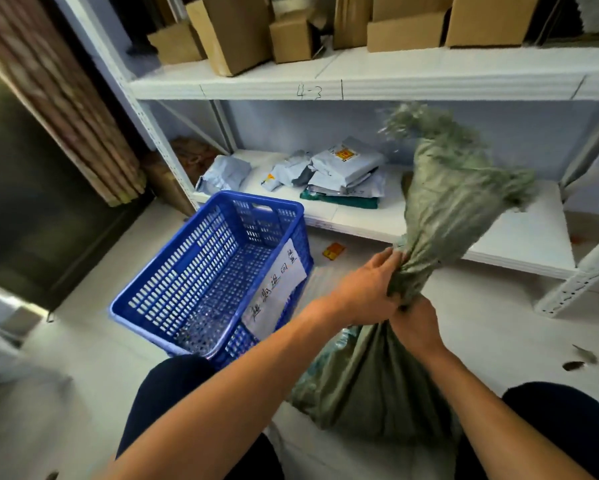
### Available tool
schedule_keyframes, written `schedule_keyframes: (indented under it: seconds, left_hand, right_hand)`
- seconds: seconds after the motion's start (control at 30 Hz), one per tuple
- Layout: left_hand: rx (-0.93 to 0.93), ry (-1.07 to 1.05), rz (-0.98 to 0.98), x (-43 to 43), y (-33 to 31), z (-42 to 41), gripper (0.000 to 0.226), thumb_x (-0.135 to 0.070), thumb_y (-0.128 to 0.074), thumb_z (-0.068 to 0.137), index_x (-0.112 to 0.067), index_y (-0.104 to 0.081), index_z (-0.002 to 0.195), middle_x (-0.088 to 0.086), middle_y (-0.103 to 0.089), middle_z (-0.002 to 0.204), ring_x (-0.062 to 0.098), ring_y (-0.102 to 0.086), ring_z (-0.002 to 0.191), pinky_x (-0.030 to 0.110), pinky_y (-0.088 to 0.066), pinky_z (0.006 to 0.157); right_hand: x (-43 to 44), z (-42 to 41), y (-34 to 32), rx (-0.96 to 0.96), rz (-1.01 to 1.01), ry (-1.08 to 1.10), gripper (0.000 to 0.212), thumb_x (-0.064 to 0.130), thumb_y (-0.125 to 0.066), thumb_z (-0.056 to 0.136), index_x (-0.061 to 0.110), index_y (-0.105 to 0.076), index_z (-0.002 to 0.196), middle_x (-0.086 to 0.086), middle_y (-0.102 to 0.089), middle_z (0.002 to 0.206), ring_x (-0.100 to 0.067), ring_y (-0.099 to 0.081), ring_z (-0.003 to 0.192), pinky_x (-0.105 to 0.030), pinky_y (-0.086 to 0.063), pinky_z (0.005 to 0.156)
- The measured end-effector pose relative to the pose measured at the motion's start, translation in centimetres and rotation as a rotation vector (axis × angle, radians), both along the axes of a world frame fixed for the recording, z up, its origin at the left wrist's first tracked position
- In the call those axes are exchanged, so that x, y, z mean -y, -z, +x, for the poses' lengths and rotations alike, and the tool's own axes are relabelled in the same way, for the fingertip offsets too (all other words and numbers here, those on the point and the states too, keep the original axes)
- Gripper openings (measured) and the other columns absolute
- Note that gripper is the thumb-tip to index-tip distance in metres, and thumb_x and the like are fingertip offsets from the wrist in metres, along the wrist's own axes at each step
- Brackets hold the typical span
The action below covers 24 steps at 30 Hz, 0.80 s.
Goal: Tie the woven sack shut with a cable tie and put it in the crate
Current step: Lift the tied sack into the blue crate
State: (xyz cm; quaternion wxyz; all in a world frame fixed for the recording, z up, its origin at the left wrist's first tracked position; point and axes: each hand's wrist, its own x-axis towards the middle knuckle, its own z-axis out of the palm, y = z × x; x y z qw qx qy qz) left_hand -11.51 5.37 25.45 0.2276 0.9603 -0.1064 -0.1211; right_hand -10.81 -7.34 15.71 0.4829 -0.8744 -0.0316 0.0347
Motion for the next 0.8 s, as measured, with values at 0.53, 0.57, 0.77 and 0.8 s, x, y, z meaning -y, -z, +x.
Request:
schedule_keyframes:
  seconds: [0.53, 0.57, 0.77, 0.8]
  left_hand:
    - [-0.002, -0.245, -0.122, -9.2, -1.1, -4.5, 0.068, -0.02, -0.062, 0.094, -0.016, -0.031, 0.154, 0.011, -0.045, 0.153, 0.028, -0.046, 0.137, 0.037, -0.039, 0.109]
    - [0.018, -0.25, -0.13, -9.8, -1.7, -4.4, 0.068, -0.019, -0.063, 0.094, -0.017, -0.03, 0.154, 0.011, -0.043, 0.154, 0.028, -0.046, 0.137, 0.036, -0.039, 0.109]
    - [0.105, -0.311, -0.22, -13.7, -6.0, -3.8, 0.071, -0.032, -0.065, 0.096, -0.019, -0.029, 0.156, 0.009, -0.043, 0.154, 0.026, -0.048, 0.136, 0.032, -0.038, 0.108]
    - [0.133, -0.316, -0.24, -14.4, -6.9, -3.8, 0.072, -0.034, -0.065, 0.096, -0.019, -0.028, 0.157, 0.009, -0.043, 0.153, 0.025, -0.048, 0.136, 0.031, -0.038, 0.108]
  right_hand:
    - [-7.6, 6.7, -11.6, 0.04, 0.078, 0.049, 0.033, 0.024, -0.065, 0.097, 0.002, -0.069, 0.121, -0.024, -0.066, 0.129, -0.041, -0.059, 0.121, -0.034, -0.043, 0.088]
    - [-8.4, 7.6, -13.4, 0.078, 0.067, 0.042, 0.033, 0.022, -0.065, 0.096, 0.002, -0.068, 0.123, -0.023, -0.066, 0.129, -0.04, -0.059, 0.122, -0.034, -0.043, 0.089]
    - [-13.6, 10.7, -24.4, 0.149, 0.125, -0.09, 0.016, 0.011, -0.061, 0.093, 0.011, -0.075, 0.102, -0.007, -0.075, 0.102, -0.009, -0.068, 0.085, -0.023, -0.047, 0.076]
    - [-14.6, 11.1, -26.6, 0.167, 0.136, -0.14, 0.015, 0.008, -0.059, 0.095, 0.013, -0.072, 0.1, -0.005, -0.073, 0.095, -0.001, -0.067, 0.071, -0.019, -0.049, 0.07]
